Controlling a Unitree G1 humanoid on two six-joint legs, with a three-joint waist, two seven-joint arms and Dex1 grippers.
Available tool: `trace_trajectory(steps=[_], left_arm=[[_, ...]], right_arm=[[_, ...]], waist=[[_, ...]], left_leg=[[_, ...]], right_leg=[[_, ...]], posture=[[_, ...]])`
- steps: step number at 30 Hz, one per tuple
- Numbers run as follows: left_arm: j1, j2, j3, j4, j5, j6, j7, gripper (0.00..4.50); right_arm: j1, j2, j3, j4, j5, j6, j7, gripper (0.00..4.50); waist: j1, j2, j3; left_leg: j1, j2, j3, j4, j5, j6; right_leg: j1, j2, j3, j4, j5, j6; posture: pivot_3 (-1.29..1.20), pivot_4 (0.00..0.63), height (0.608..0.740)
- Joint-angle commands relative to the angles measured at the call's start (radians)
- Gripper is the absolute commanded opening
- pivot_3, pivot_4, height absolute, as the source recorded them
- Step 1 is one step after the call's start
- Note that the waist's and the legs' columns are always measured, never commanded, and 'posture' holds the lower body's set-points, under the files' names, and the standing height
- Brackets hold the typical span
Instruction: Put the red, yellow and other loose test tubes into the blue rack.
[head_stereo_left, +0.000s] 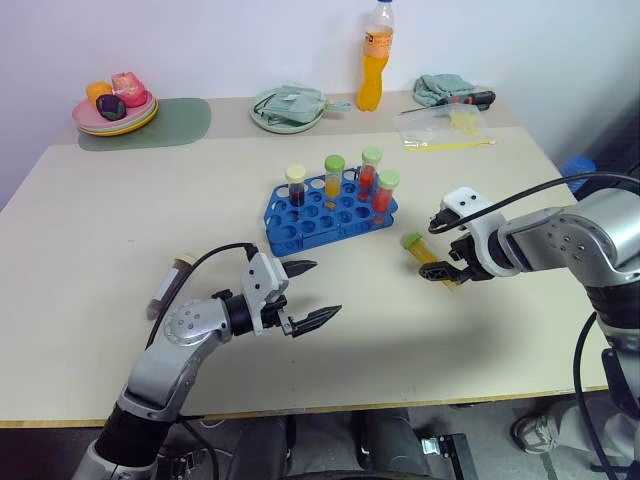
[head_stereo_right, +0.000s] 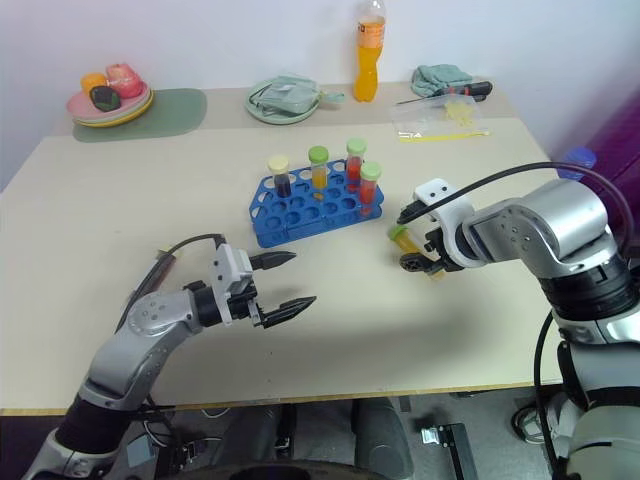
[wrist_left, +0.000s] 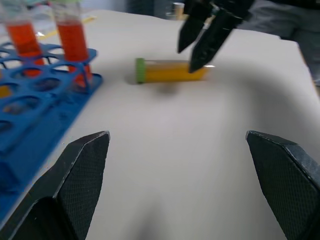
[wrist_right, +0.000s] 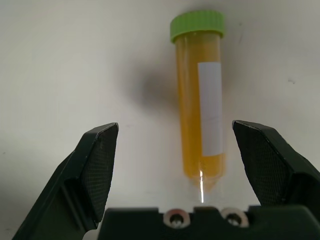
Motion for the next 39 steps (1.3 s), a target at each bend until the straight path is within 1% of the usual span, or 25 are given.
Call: trace_trajectory(steps=[1, 4, 8, 11, 13, 15, 16, 18, 20, 21, 22, 24, 26, 28, 30, 31, 33, 35, 36, 38, 39], left_arm=[[0.006, -0.004, 0.006, -0.038, -0.001, -0.017, 0.009, 4.50], [0.015, -0.007, 0.009, -0.053, -0.003, -0.007, 0.024, 4.50], [0.025, -0.006, 0.011, -0.060, -0.003, -0.006, 0.032, 4.50], [0.034, -0.003, 0.013, -0.062, -0.002, -0.010, 0.035, 4.50], [0.038, -0.002, 0.014, -0.063, -0.003, -0.011, 0.036, 4.50], [0.040, -0.001, 0.015, -0.066, -0.003, -0.011, 0.038, 4.50], [0.040, -0.001, 0.016, -0.067, -0.003, -0.011, 0.038, 4.50], [0.042, 0.000, 0.016, -0.070, -0.004, -0.009, 0.040, 4.50], [0.043, 0.003, 0.018, -0.075, -0.004, -0.008, 0.042, 4.50], [0.045, 0.004, 0.022, -0.078, -0.005, -0.007, 0.045, 4.50], [0.048, 0.005, 0.029, -0.079, -0.005, -0.007, 0.049, 4.50], [0.056, 0.007, 0.044, -0.079, -0.008, -0.006, 0.058, 4.50], [0.064, 0.008, 0.062, -0.074, -0.009, -0.006, 0.068, 4.50], [0.064, 0.004, 0.076, -0.064, -0.004, -0.013, 0.082, 4.50], [0.052, -0.013, 0.105, -0.037, 0.005, -0.025, 0.120, 4.50], [0.046, -0.025, 0.121, -0.022, 0.008, -0.031, 0.144, 4.50], [0.034, -0.055, 0.155, 0.015, 0.022, -0.052, 0.198, 4.50], [0.030, -0.071, 0.173, 0.043, 0.044, -0.079, 0.230, 4.50], [0.031, -0.077, 0.182, 0.061, 0.059, -0.097, 0.248, 4.50], [0.036, -0.089, 0.196, 0.101, 0.101, -0.157, 0.282, 4.50], [0.038, -0.097, 0.201, 0.114, 0.108, -0.185, 0.290, 4.50]], right_arm=[[-0.061, 0.024, 0.043, 0.053, -0.060, 0.006, 0.024, 4.04], [-0.093, 0.048, 0.100, 0.120, -0.112, -0.006, 0.055, 4.04], [-0.112, 0.080, 0.125, 0.175, -0.179, -0.016, 0.083, 4.04], [-0.120, 0.091, 0.139, 0.190, -0.210, -0.027, 0.115, 3.25], [-0.122, 0.099, 0.140, 0.198, -0.232, -0.031, 0.126, 2.34], [-0.122, 0.102, 0.139, 0.196, -0.252, -0.032, 0.135, 1.24], [-0.123, 0.100, 0.138, 0.189, -0.259, -0.026, 0.140, 0.82], [-0.125, 0.097, 0.131, 0.175, -0.269, -0.014, 0.149, 0.74], [-0.114, 0.071, 0.108, 0.103, -0.261, -0.032, 0.177, 0.74], [-0.094, 0.042, 0.084, 0.025, -0.246, -0.074, 0.209, 0.74], [-0.064, 0.024, 0.038, -0.059, -0.226, -0.127, 0.240, 0.74], [0.022, 0.031, -0.101, -0.224, -0.159, -0.250, 0.309, 0.74], [0.144, 0.140, -0.268, -0.366, -0.073, -0.384, 0.328, 0.74], [0.235, 0.269, -0.344, -0.427, -0.066, -0.497, 0.277, 0.74], [0.286, 0.425, -0.335, -0.407, -0.131, -0.613, 0.170, 0.74], [0.302, 0.484, -0.322, -0.388, -0.171, -0.668, 0.123, 0.74], [0.320, 0.601, -0.296, -0.329, -0.231, -0.807, 0.079, 0.74], [0.324, 0.681, -0.284, -0.272, -0.277, -0.908, 0.051, 0.74], [0.314, 0.726, -0.273, -0.211, -0.322, -0.982, 0.022, 0.74], [0.289, 0.773, -0.205, -0.045, -0.483, -1.193, -0.029, 0.74], [0.283, 0.794, -0.192, 0.030, -0.534, -1.286, -0.045, 0.74]], waist=[[0.000, 0.000, 0.000], [0.000, 0.000, 0.000], [0.001, 0.000, 0.000], [0.000, 0.000, 0.000], [0.000, 0.000, 0.000], [-0.001, 0.000, 0.000], [0.000, 0.000, 0.000], [0.000, 0.000, 0.000], [0.000, 0.001, 0.000], [0.000, 0.001, 0.000], [0.003, 0.001, 0.000], [0.002, 0.001, 0.000], [0.000, -0.001, 0.000], [-0.003, -0.002, 0.000], [-0.002, -0.001, 0.000], [-0.002, -0.001, 0.000], [-0.001, -0.001, 0.000], [0.001, -0.001, 0.000], [-0.001, -0.001, 0.000], [-0.003, -0.001, 0.000], [-0.003, -0.001, 0.000]], left_leg=[[0.000, 0.000, 0.000, 0.000, 0.000, 0.000], [0.000, 0.000, 0.000, 0.000, 0.000, 0.000], [0.000, 0.000, 0.000, 0.000, 0.000, 0.000], [0.000, 0.000, 0.000, 0.000, 0.000, 0.000], [0.000, 0.000, 0.000, 0.000, 0.000, 0.000], [0.000, 0.000, 0.000, 0.000, 0.000, 0.000], [0.000, 0.000, 0.000, 0.000, 0.000, 0.000], [0.000, 0.000, 0.000, 0.000, 0.000, 0.000], [0.000, 0.000, 0.000, 0.000, 0.000, 0.000], [0.000, 0.000, 0.000, 0.000, 0.000, 0.000], [0.000, 0.000, 0.000, 0.000, 0.000, 0.000], [-0.001, 0.000, -0.001, -0.001, 0.000, 0.001], [-0.001, 0.000, -0.001, -0.001, -0.001, 0.002], [0.001, 0.001, -0.001, -0.001, -0.001, 0.002], [0.001, 0.002, -0.001, 0.000, -0.001, 0.002], [0.001, 0.002, -0.001, 0.000, -0.001, 0.002], [0.001, 0.001, -0.001, 0.001, 0.000, 0.000], [0.001, 0.001, -0.001, 0.002, 0.000, -0.001], [0.001, 0.000, -0.001, 0.002, 0.000, -0.001], [0.001, 0.000, -0.001, 0.001, 0.000, -0.001], [0.001, -0.001, 0.000, 0.001, 0.000, -0.001]], right_leg=[[0.000, 0.000, 0.000, 0.000, 0.000, 0.000], [0.000, 0.000, 0.000, 0.000, 0.000, 0.000], [0.000, 0.000, 0.000, 0.000, 0.000, 0.000], [0.000, 0.000, 0.000, 0.000, 0.001, 0.001], [0.000, 0.000, 0.000, 0.000, 0.001, 0.001], [0.000, 0.000, 0.000, 0.000, 0.001, 0.001], [0.000, 0.000, 0.000, 0.000, 0.001, 0.001], [0.000, 0.000, 0.000, 0.000, 0.001, 0.001], [0.000, 0.000, 0.000, 0.000, 0.001, 0.001], [0.000, 0.000, 0.000, 0.000, 0.001, 0.001], [-0.001, 0.000, 0.000, 0.000, 0.001, 0.001], [-0.001, 0.000, -0.001, 0.000, 0.001, 0.002], [-0.001, 0.001, -0.001, 0.000, 0.002, 0.005], [0.000, 0.003, -0.001, 0.000, 0.003, 0.006], [0.000, 0.003, -0.001, 0.001, 0.003, 0.006], [0.000, 0.004, -0.001, 0.002, 0.003, 0.006], [0.000, 0.003, -0.001, 0.002, 0.003, 0.006], [0.000, 0.002, -0.001, 0.002, 0.003, 0.006], [0.000, 0.002, -0.001, 0.002, 0.003, 0.006], [0.000, 0.002, 0.000, 0.002, 0.004, 0.007], [0.000, 0.001, 0.000, 0.002, 0.004, 0.007]], posture=[[0.00, 0.150, 0.740], [0.00, 0.150, 0.740], [0.00, 0.150, 0.740], [0.00, 0.150, 0.740], [0.00, 0.150, 0.740], [0.00, 0.150, 0.740], [0.00, 0.150, 0.740], [0.00, 0.150, 0.740], [0.00, 0.150, 0.740], [0.00, 0.150, 0.740], [0.00, 0.150, 0.740], [0.00, 0.150, 0.740], [0.00, 0.150, 0.740], [0.00, 0.150, 0.740], [0.00, 0.150, 0.740], [0.00, 0.150, 0.740], [0.00, 0.150, 0.740], [0.00, 0.150, 0.740], [0.00, 0.150, 0.740], [0.00, 0.150, 0.740], [0.00, 0.150, 0.740]])
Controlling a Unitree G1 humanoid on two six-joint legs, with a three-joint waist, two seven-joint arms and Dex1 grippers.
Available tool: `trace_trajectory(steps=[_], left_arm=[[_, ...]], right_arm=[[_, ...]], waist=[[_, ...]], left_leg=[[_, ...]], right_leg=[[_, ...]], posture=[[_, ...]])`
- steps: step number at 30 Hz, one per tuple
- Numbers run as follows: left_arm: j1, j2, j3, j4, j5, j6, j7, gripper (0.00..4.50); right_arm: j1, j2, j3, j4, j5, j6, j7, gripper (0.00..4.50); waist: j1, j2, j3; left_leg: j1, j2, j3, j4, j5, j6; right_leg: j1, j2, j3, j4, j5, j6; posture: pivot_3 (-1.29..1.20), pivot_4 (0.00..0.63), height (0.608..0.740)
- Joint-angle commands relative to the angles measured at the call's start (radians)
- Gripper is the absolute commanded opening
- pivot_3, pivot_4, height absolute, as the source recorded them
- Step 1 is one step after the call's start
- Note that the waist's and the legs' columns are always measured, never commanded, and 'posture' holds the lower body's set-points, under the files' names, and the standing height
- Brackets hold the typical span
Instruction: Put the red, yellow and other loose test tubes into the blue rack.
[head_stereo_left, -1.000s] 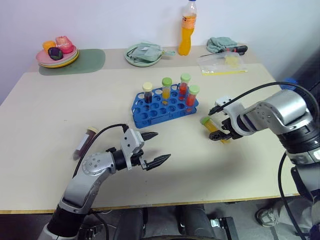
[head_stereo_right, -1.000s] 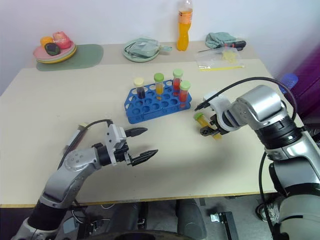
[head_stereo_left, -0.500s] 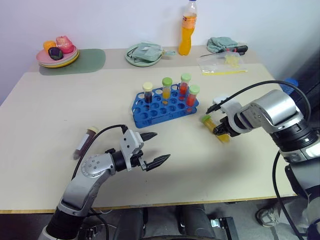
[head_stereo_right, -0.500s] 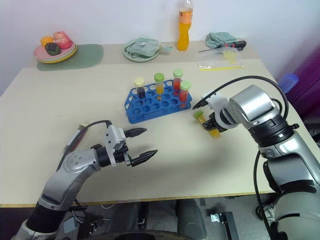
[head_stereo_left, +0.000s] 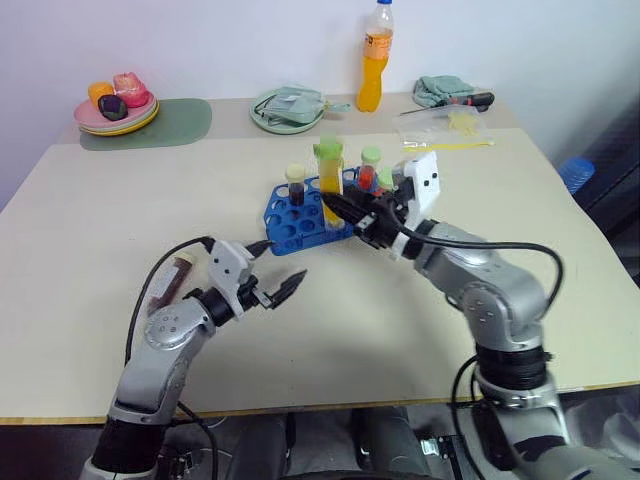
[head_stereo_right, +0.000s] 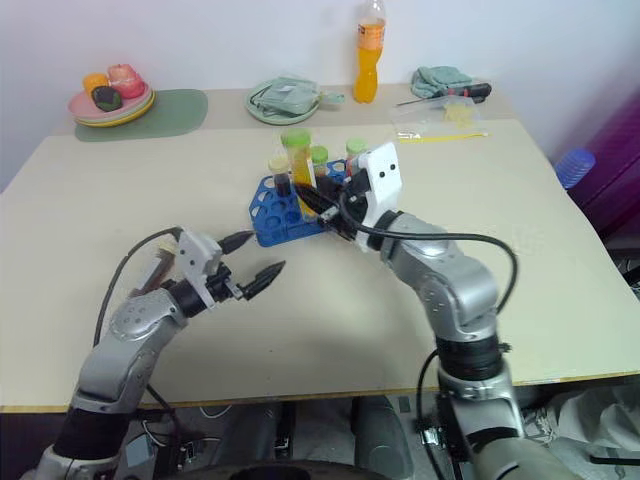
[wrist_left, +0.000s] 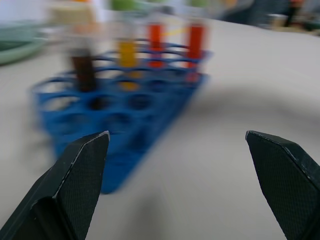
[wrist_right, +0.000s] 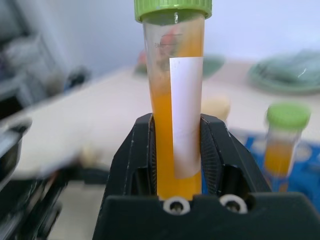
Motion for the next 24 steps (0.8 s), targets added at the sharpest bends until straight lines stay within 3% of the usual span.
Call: trace_trajectory(steps=[1, 6, 11, 24], left_arm=[[0.005, -0.027, 0.030, 0.026, 0.040, -0.116, 0.039, 4.50], [0.013, -0.045, 0.020, 0.016, 0.029, -0.135, 0.030, 4.50], [0.026, -0.055, 0.011, -0.003, 0.026, -0.130, 0.028, 4.50], [0.026, -0.056, 0.003, -0.016, 0.013, -0.122, 0.007, 4.50]], right_arm=[[-0.032, 0.055, 0.039, 0.205, -0.169, -0.306, -0.055, 0.74], [-0.039, 0.101, 0.014, 0.411, -0.227, -0.492, -0.066, 0.74], [-0.012, 0.119, 0.012, 0.466, -0.247, -0.581, -0.049, 0.74], [0.002, 0.128, -0.004, 0.567, -0.288, -0.631, -0.069, 0.74]], waist=[[0.001, 0.000, 0.000], [0.000, 0.000, 0.000], [-0.002, 0.000, 0.000], [-0.002, 0.000, 0.000]], left_leg=[[0.000, 0.000, 0.000, 0.000, 0.000, 0.000], [0.000, 0.000, 0.000, -0.001, 0.001, -0.001], [0.000, 0.000, 0.000, -0.001, 0.001, -0.001], [0.000, 0.001, 0.000, -0.001, 0.001, -0.001]], right_leg=[[0.000, 0.000, 0.000, 0.000, 0.000, 0.000], [0.000, -0.001, 0.000, 0.000, 0.000, 0.000], [0.000, 0.000, 0.000, 0.000, 0.000, 0.000], [0.000, 0.000, 0.000, 0.001, 0.000, 0.000]], posture=[[0.00, 0.150, 0.740], [0.00, 0.150, 0.740], [0.00, 0.150, 0.740], [0.00, 0.150, 0.740]])
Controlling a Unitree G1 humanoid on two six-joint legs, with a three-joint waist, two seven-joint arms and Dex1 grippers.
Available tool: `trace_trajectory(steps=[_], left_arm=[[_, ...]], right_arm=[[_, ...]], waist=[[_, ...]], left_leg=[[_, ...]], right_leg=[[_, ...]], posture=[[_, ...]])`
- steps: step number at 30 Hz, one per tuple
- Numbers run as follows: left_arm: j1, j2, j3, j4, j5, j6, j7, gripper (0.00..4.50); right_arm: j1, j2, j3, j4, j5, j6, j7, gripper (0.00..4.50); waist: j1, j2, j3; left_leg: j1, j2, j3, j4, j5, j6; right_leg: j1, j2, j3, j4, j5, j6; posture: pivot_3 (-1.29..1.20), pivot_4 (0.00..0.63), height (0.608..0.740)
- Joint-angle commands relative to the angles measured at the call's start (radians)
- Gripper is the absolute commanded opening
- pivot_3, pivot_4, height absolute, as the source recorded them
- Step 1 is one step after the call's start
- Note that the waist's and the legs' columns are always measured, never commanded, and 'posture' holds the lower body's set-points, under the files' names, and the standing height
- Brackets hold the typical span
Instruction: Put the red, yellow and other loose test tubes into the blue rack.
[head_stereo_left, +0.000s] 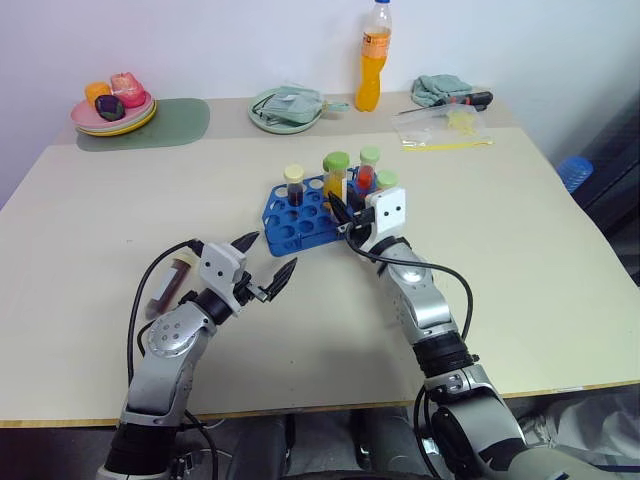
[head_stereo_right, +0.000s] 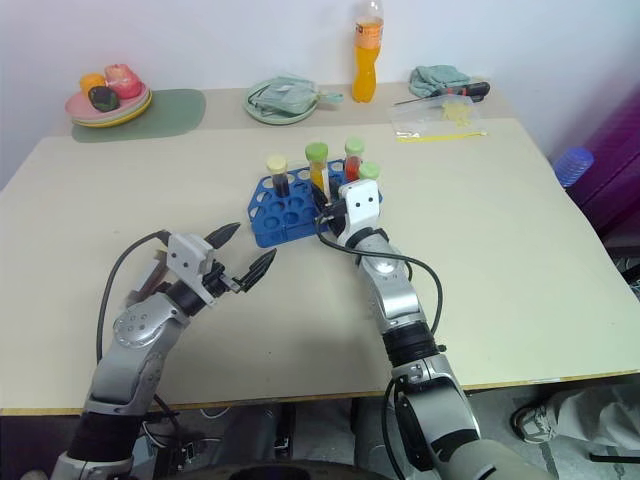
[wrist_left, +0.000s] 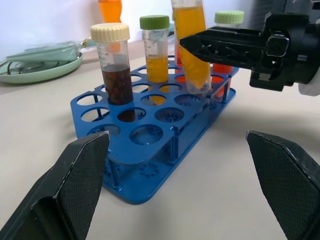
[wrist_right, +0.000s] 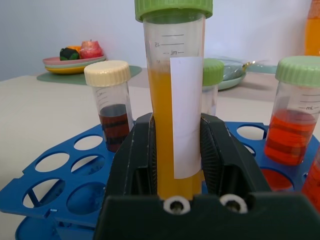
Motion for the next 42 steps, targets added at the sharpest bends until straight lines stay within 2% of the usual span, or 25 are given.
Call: trace_trajectory(steps=[1, 41, 42], left_arm=[[-0.004, 0.001, 0.004, -0.038, -0.014, -0.010, -0.005, 4.50], [-0.002, -0.008, -0.001, -0.058, -0.018, -0.002, -0.008, 4.50], [-0.002, -0.008, 0.000, -0.059, -0.018, 0.000, -0.006, 4.50]], right_arm=[[-0.017, 0.010, -0.027, 0.020, -0.013, -0.032, -0.025, 0.74], [-0.001, 0.025, -0.053, 0.133, -0.039, -0.144, -0.006, 0.74], [0.004, 0.026, -0.056, 0.124, -0.027, -0.149, 0.007, 1.24]], waist=[[0.000, 0.000, 0.000], [0.001, 0.000, 0.000], [0.001, 0.000, 0.000]], left_leg=[[0.000, 0.000, 0.000, 0.000, 0.000, 0.000], [0.001, 0.000, 0.000, 0.000, 0.000, 0.000], [0.001, 0.000, 0.000, 0.000, 0.000, 0.000]], right_leg=[[0.000, 0.000, 0.000, 0.000, 0.000, 0.000], [0.001, 0.000, 0.000, 0.000, 0.000, 0.000], [0.001, 0.000, 0.000, 0.000, 0.000, 0.000]], posture=[[0.00, 0.150, 0.740], [0.00, 0.150, 0.740], [0.00, 0.150, 0.740]])
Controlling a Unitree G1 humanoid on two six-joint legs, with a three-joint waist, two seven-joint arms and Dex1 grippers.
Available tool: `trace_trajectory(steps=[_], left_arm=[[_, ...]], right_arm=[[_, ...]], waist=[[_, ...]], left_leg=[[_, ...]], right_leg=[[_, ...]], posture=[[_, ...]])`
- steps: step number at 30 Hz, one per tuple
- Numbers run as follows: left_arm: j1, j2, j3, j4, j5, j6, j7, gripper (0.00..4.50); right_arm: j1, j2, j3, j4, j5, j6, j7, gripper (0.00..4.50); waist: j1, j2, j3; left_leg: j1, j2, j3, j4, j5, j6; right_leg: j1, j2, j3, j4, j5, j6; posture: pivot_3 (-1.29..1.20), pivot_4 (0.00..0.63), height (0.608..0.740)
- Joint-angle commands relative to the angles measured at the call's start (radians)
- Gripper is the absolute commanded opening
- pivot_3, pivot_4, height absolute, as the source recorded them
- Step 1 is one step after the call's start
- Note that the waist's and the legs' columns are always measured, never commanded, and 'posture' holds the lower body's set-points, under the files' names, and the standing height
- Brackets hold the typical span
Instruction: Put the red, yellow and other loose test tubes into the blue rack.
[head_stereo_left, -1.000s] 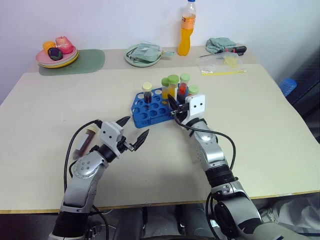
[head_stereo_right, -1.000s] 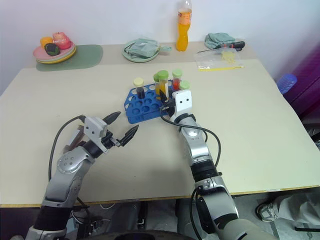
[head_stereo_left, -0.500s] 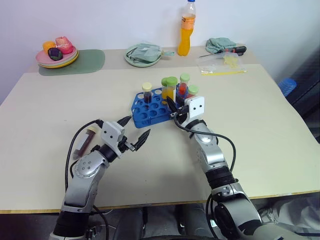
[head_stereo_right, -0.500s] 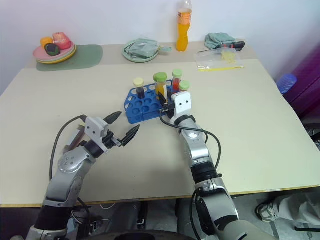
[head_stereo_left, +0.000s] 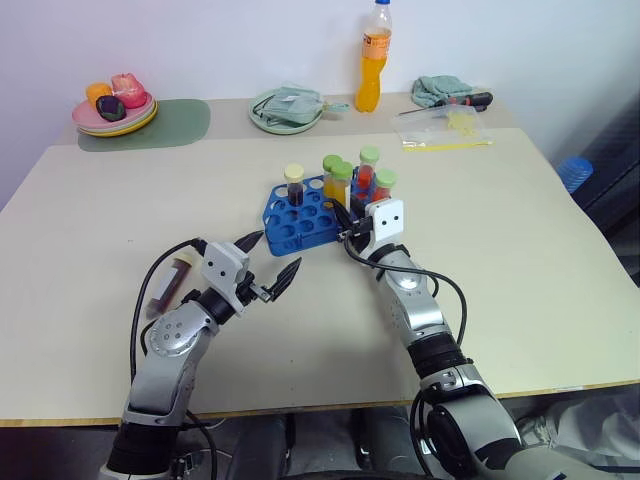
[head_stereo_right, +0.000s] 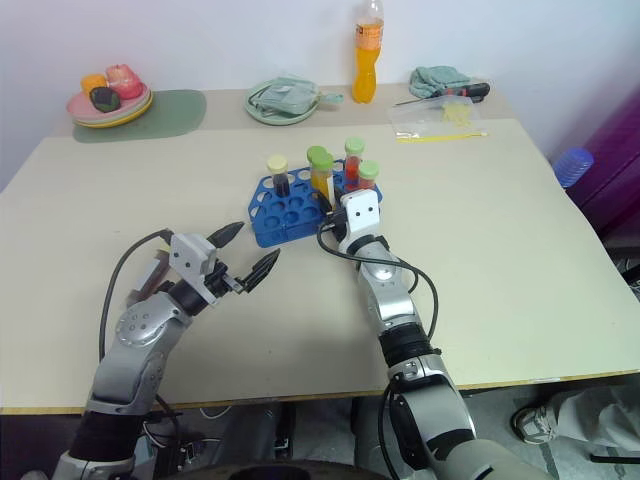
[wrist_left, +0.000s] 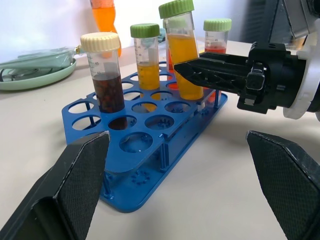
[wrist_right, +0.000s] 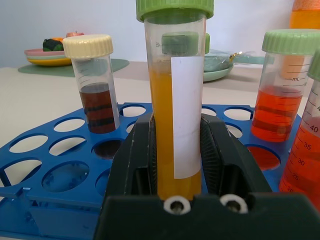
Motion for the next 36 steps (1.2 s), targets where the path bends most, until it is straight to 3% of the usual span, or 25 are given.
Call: trace_trajectory(steps=[1, 6, 9, 13, 18, 21, 23, 25, 28, 31, 36], left_arm=[[0.002, -0.001, 0.010, -0.047, -0.016, 0.002, 0.007, 4.50], [-0.001, 0.024, 0.048, -0.082, -0.032, 0.055, 0.024, 4.50], [0.005, 0.081, 0.101, -0.140, -0.080, 0.137, 0.014, 4.50], [-0.011, 0.178, 0.237, -0.206, -0.229, 0.376, 0.042, 4.50], [-0.128, 0.412, 0.297, -0.194, -0.298, 0.849, 0.103, 4.50], [-0.311, 0.549, 0.246, -0.097, -0.340, 1.185, 0.086, 4.50], [-0.465, 0.664, 0.084, -0.011, -0.351, 1.398, 0.035, 4.50], [-0.565, 0.699, -0.007, 0.044, -0.350, 1.489, 0.021, 4.50], [-0.652, 0.726, -0.112, 0.118, -0.371, 1.514, -0.030, 4.50], [-0.718, 0.749, -0.248, 0.216, -0.314, 1.495, -0.058, 4.50], [-0.790, 0.765, -0.369, 0.333, -0.243, 1.435, -0.101, 4.50]], right_arm=[[0.013, 0.005, -0.019, -0.026, 0.026, -0.035, 0.022, 1.82], [0.034, -0.017, -0.005, -0.147, -0.005, -0.040, 0.012, 4.17], [0.078, -0.076, 0.003, -0.289, 0.023, 0.039, 0.087, 4.17], [0.164, -0.214, 0.023, -0.512, 0.089, 0.218, 0.243, 4.17], [0.259, -0.428, 0.072, -0.734, 0.156, 0.367, 0.466, 4.17], [0.265, -0.501, 0.097, -0.823, 0.190, 0.422, 0.550, 4.17], [0.243, -0.520, 0.120, -0.864, 0.211, 0.451, 0.593, 4.17], [0.219, -0.534, 0.144, -0.893, 0.227, 0.469, 0.636, 4.17], [0.186, -0.538, 0.160, -0.904, 0.243, 0.484, 0.671, 4.17], [0.152, -0.527, 0.174, -0.886, 0.231, 0.476, 0.682, 4.17], [0.150, -0.524, 0.191, -0.880, 0.213, 0.463, 0.685, 4.17]], waist=[[0.000, 0.000, 0.000], [-0.001, 0.000, 0.000], [-0.001, 0.000, 0.000], [0.002, 0.000, 0.000], [0.001, 0.000, 0.001], [0.001, -0.003, 0.002], [-0.001, -0.004, 0.003], [-0.002, -0.004, 0.004], [-0.003, -0.005, 0.004], [0.000, -0.005, 0.004], [0.002, -0.006, 0.005]], left_leg=[[0.000, 0.000, 0.000, 0.000, 0.000, 0.000], [0.000, 0.000, 0.000, 0.000, 0.000, 0.000], [0.000, 0.001, 0.000, 0.000, 0.000, 0.000], [-0.001, 0.001, -0.001, 0.000, 0.000, 0.000], [0.000, 0.000, -0.002, 0.000, 0.000, 0.000], [0.000, 0.000, -0.002, 0.000, 0.000, 0.000], [0.000, 0.000, -0.002, 0.000, 0.000, 0.000], [0.000, -0.001, -0.002, 0.000, 0.000, 0.000], [0.000, -0.001, -0.001, 0.000, 0.000, 0.000], [0.000, -0.001, -0.001, -0.001, 0.000, 0.000], [-0.001, -0.001, -0.001, 0.000, 0.000, 0.000]], right_leg=[[0.000, 0.000, 0.000, 0.000, 0.000, 0.000], [0.000, 0.000, 0.000, 0.000, 0.000, 0.000], [-0.001, 0.000, 0.000, 0.000, 0.000, 0.000], [0.000, 0.000, 0.000, 0.000, 0.000, 0.000], [0.000, 0.001, -0.001, 0.000, 0.000, 0.000], [0.000, 0.002, -0.001, 0.000, 0.000, 0.000], [0.001, 0.003, -0.001, 0.000, -0.001, 0.000], [0.001, 0.003, -0.001, 0.000, -0.001, 0.001], [0.000, 0.003, 0.000, 0.000, -0.001, 0.001], [-0.001, 0.003, 0.000, 0.000, -0.001, 0.001], [-0.001, 0.003, 0.000, 0.000, -0.001, 0.001]], posture=[[0.00, 0.150, 0.740], [0.00, 0.150, 0.740], [0.00, 0.150, 0.740], [0.00, 0.150, 0.740], [0.00, 0.150, 0.740], [0.00, 0.150, 0.740], [0.00, 0.150, 0.740], [0.00, 0.150, 0.740], [0.00, 0.150, 0.740], [0.00, 0.150, 0.740], [0.00, 0.150, 0.740]])
